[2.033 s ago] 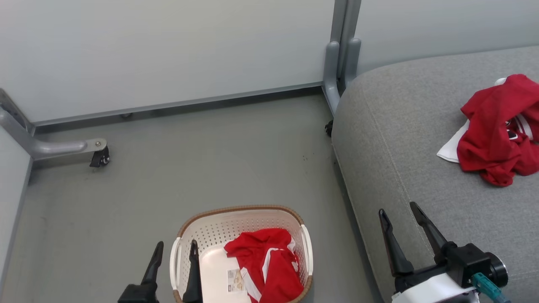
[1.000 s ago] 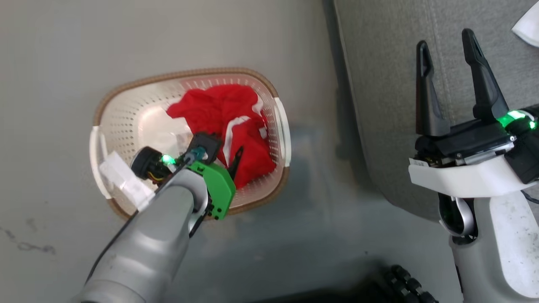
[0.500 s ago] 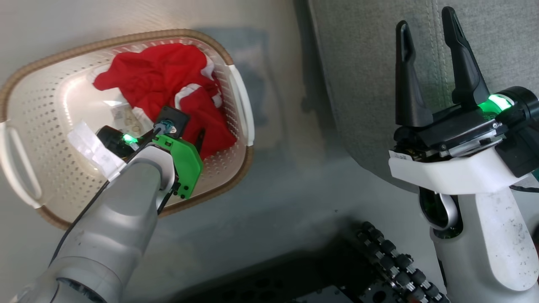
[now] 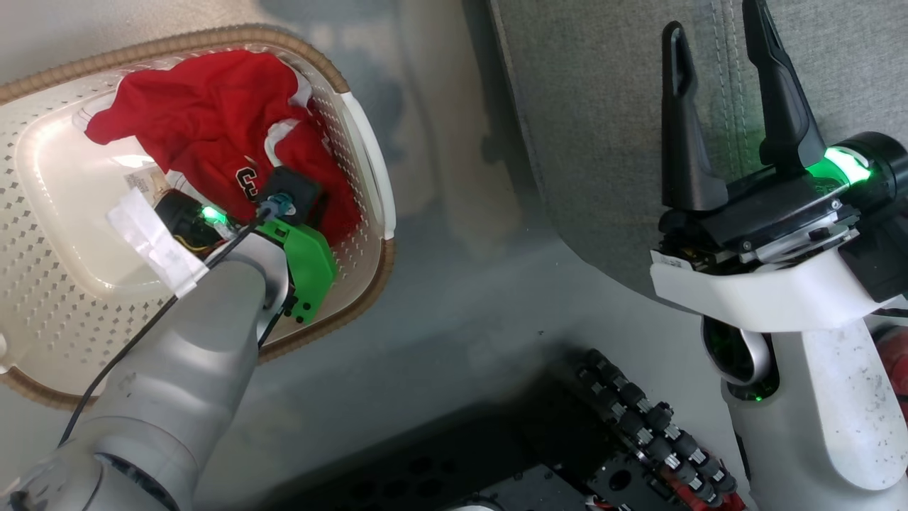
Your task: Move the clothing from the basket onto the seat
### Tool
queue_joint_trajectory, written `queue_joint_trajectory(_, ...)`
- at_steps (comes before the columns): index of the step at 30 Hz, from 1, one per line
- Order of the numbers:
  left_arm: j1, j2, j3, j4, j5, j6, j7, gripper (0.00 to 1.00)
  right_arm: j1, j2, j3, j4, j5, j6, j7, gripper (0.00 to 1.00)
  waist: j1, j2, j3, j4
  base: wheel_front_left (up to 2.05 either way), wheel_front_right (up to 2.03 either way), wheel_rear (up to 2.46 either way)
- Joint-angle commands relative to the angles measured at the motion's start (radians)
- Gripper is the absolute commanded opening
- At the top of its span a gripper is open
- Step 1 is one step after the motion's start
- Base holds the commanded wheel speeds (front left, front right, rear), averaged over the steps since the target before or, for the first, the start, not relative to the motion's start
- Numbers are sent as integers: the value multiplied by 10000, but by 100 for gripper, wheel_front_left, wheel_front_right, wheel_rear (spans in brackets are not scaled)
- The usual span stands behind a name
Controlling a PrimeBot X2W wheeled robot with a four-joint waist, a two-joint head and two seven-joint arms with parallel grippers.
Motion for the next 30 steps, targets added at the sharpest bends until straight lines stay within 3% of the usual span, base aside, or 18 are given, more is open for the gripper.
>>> queue_joint_trajectory(1, -124, -79, -65, -9, 5, -24, -135, 0, -13, 4, -10, 24, -76, -7, -31, 100, -1, 0, -165, 125, 0, 0, 0)
queue_joint_trajectory(7, 380, -163, 148, -134, -330, -1, -725, 0, 68, 2, -52, 122, -193, -7, -31, 100, -1, 0, -996, 532, 0, 0, 0)
queue_joint_trajectory(12, 1127, 39, 755, -1414, -189, 473, -774, 0, 323, -84, -64, 279, -307, -7, -31, 100, -1, 0, -1972, 915, 0, 0, 0)
queue_joint_trajectory(20, 3252, 141, 2208, -3517, 463, 858, -767, 0, 1119, -313, 2, 632, -498, -7, -31, 100, -1, 0, -4105, 1633, 0, 0, 0)
queue_joint_trajectory(30, 6052, -120, 4405, -5756, 1670, 957, -769, 0, 2497, -435, 307, 1230, -668, -7, -31, 100, -1, 0, -7097, 2055, 0, 0, 0)
